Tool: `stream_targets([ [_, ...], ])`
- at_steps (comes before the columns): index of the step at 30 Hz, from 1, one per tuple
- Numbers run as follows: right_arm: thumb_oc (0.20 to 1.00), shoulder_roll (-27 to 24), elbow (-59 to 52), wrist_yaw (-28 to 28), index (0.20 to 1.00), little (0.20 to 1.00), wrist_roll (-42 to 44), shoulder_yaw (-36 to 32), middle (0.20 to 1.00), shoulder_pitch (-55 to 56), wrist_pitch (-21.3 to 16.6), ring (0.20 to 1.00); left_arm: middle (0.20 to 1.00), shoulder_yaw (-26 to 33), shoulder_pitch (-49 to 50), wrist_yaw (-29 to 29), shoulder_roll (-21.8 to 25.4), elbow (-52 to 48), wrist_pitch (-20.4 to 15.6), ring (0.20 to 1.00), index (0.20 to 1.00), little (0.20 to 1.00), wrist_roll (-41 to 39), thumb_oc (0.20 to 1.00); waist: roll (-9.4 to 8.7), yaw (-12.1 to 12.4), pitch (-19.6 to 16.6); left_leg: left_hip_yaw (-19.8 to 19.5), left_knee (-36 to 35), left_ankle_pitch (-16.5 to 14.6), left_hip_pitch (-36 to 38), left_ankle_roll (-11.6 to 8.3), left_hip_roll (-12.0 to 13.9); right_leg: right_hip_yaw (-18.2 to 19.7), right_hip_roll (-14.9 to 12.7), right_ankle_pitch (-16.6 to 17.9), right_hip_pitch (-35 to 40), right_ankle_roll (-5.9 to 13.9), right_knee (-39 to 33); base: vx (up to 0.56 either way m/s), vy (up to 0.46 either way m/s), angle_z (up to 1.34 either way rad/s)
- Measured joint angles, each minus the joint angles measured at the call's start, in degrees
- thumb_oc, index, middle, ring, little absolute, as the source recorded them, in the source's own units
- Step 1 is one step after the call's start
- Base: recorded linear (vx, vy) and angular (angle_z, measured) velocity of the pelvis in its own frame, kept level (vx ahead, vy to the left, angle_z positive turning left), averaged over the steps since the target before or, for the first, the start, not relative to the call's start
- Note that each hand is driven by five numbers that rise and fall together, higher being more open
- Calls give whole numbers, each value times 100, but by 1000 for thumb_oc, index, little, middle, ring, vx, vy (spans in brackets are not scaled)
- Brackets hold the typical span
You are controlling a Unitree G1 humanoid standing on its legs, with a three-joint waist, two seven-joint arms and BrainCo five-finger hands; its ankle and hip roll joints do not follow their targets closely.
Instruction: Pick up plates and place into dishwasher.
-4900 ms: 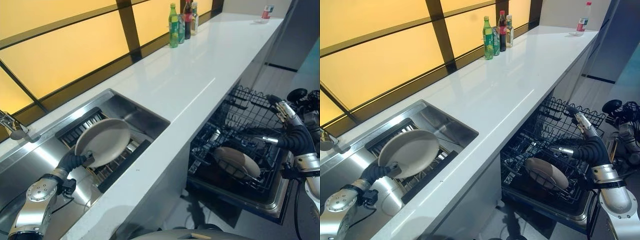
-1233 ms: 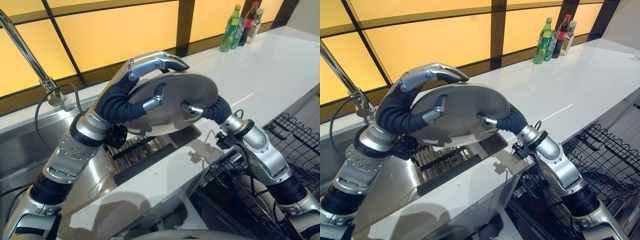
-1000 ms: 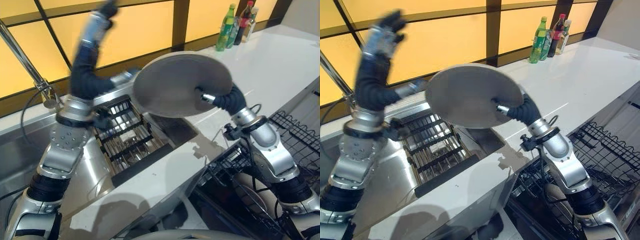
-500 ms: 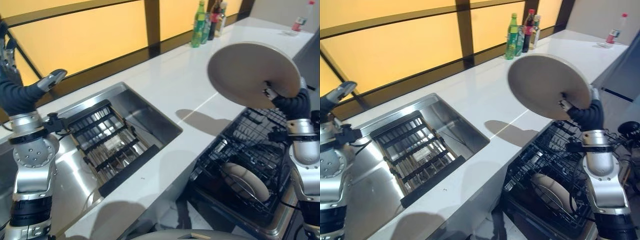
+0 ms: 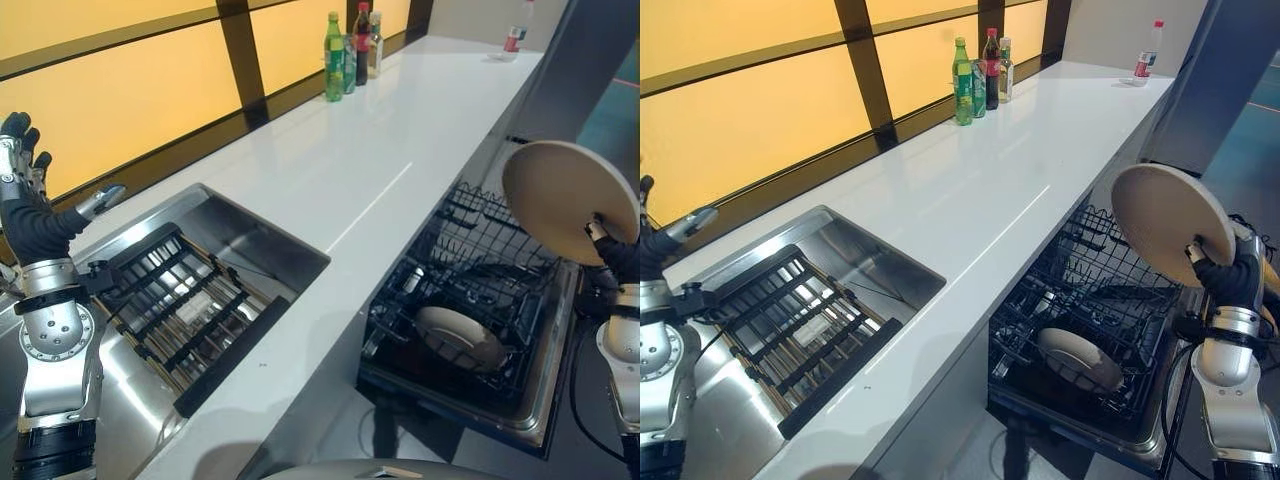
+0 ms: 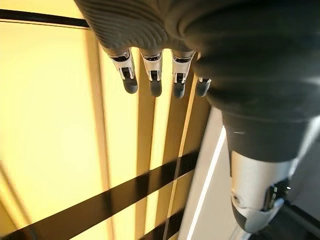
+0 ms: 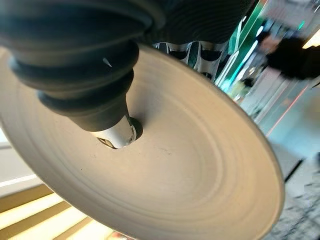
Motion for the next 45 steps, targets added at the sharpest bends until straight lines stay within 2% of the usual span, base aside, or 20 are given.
stream_targets([
  [6,200,-6,627,-267,200,200,-369,50,200,-5,43,200,1000,8,-9,-215,21,98,248,1000,1000,1000,-104,1000,-49,11,314,34,69,14,-21,11,4,109,-79,-30,-68,3,76,78,-151,-5],
  [10,200,-23,873,-387,200,200,-421,87,200,-7,69,200,1000,-16,-13,-191,94,167,488,1000,1000,1000,-216,1000,6,-3,468,-13,117,24,-174,-6,-13,95,-90,-40,-167,4,148,57,-217,5],
  [16,200,-73,1255,-475,200,200,-496,251,200,-30,90,200,1000,-57,-76,-134,105,216,650,1000,1000,1000,-214,1000,8,10,851,-303,483,-44,-502,-25,-69,-146,-140,-31,-179,-20,126,1,-286,24],
  [19,200,-167,1351,-618,200,200,-524,499,200,-267,102,200,1000,-72,-116,-27,151,227,649,1000,1000,1000,-214,1000,5,21,1055,-405,715,-62,-912,-47,-83,-235,-143,-20,-486,-34,221,-297,-300,19],
  [25,200,-798,1764,-864,200,200,-546,1211,200,-1156,122,200,1000,-489,-671,489,888,426,583,1000,1000,1000,-311,1000,69,81,1692,-503,1172,-22,-1874,-107,-66,-370,-103,48,-1318,-80,532,-178,-223,11],
  [33,200,-1350,2171,-852,200,200,-766,1865,200,-1914,329,200,1000,-912,-1024,1083,1151,424,523,1000,1000,1000,-330,1000,129,139,2188,-549,1201,13,-2172,-160,-14,-487,-61,102,-1589,-155,542,-62,-155,2],
  [41,200,-1508,2328,-898,200,200,-873,2035,200,-2501,328,200,1000,-970,-1219,1417,1244,419,456,1000,1000,1000,-317,1000,194,142,2515,-509,1233,16,-2464,-158,-29,-479,-85,105,-1931,-159,633,-55,-34,-2],
  [45,200,-1614,2647,-710,200,200,-849,2136,200,-2791,333,200,1000,-1103,-1260,1475,1280,419,456,1000,1000,1000,-314,1000,245,153,2560,-414,1237,22,-2531,-150,-30,-488,-94,103,-2069,-157,716,-30,-21,-9],
])
